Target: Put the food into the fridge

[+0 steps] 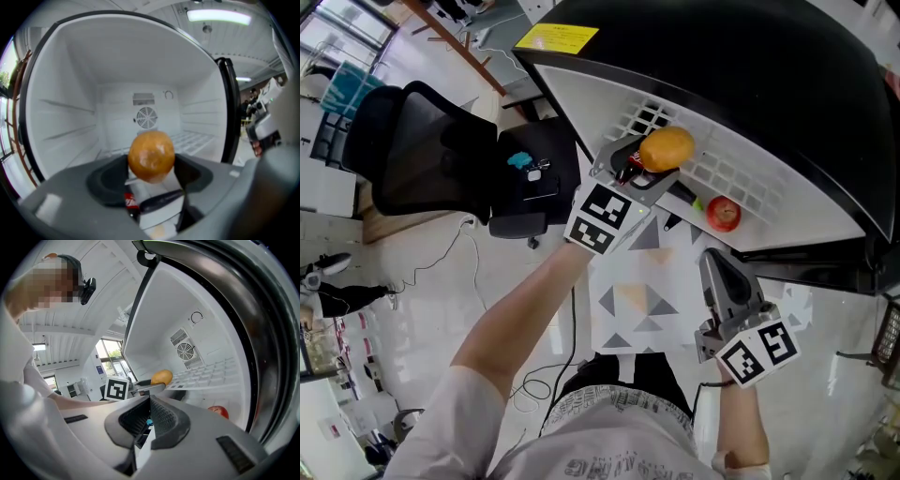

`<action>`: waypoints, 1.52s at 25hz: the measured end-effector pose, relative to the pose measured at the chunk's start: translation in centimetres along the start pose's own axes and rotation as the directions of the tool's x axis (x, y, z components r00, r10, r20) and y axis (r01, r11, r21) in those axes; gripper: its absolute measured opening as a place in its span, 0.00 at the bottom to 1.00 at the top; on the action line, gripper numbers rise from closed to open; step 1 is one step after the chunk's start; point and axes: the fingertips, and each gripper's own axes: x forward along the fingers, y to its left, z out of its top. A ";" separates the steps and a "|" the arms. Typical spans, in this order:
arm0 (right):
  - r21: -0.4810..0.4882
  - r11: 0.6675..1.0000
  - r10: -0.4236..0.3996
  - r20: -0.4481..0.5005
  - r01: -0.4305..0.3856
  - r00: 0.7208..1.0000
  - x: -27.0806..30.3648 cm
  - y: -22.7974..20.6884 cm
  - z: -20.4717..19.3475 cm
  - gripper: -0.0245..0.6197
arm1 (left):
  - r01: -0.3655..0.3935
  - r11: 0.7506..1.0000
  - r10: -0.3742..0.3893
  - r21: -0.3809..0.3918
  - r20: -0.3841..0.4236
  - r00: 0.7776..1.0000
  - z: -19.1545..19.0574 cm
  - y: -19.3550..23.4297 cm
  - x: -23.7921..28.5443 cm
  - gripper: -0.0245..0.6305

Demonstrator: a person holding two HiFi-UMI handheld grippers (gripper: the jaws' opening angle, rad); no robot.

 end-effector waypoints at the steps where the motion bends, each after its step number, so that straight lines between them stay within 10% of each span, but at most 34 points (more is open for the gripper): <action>1: 0.000 1.000 0.000 -0.001 0.000 1.000 0.0 0.0 0.0 0.04 | 0.001 1.000 -0.001 -0.001 0.000 1.000 0.0 0.0 0.1 0.51; 38: 0.015 1.000 -0.008 -0.016 0.008 1.000 -0.3 -0.7 -0.8 0.04 | -0.019 0.999 0.019 0.029 -0.009 1.000 -0.1 0.3 1.1 0.55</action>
